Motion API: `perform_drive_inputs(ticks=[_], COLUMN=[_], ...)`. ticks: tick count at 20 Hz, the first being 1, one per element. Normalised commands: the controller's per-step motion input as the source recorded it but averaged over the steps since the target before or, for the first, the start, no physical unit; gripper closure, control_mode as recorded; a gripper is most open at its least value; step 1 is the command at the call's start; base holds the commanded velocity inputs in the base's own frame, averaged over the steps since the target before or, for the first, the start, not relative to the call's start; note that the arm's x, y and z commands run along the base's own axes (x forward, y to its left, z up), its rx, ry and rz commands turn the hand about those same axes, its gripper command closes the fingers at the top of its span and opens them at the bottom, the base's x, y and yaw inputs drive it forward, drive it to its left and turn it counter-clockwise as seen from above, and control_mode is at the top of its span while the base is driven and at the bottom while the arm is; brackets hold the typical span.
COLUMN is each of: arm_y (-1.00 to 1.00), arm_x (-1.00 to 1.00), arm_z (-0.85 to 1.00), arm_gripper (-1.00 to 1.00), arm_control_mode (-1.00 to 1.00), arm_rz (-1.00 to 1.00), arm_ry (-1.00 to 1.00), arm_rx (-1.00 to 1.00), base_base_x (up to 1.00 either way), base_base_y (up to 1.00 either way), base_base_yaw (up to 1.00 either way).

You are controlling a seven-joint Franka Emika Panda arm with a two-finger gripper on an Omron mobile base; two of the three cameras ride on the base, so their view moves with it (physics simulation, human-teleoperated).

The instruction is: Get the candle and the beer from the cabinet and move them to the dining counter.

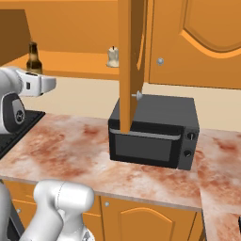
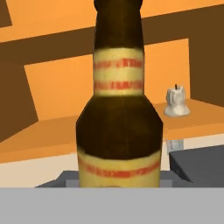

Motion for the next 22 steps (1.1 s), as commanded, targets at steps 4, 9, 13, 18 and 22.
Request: perform_drive_inputs(ticks=[4,9,13,18,22], arm_y=[0.07,0.06,0.00,0.00,0.00], arm_x=[-0.48,-0.18,-0.03,0.00,0.00], arm_z=[-0.02,-0.04,-0.02,0.00,0.00], arm_gripper=[1.00,1.00,1.00,1.00,1.00], arm_control_mode=[-1.00,-1.00,-1.00,-1.00,-1.00], arm_rz=[0.00,0.00,0.00,0.00,0.00], arm_ry=[0.00,0.06,0.10,0.00,0.00], arm_rx=[0.00,0.00,0.00,0.00,0.00], base_base_x=[0.00,0.00,0.00,0.00,0.00], base_base_y=[0.00,0.00,0.00,0.00,0.00], base_base_yaw=[0.00,0.00,0.00,0.00,0.00])
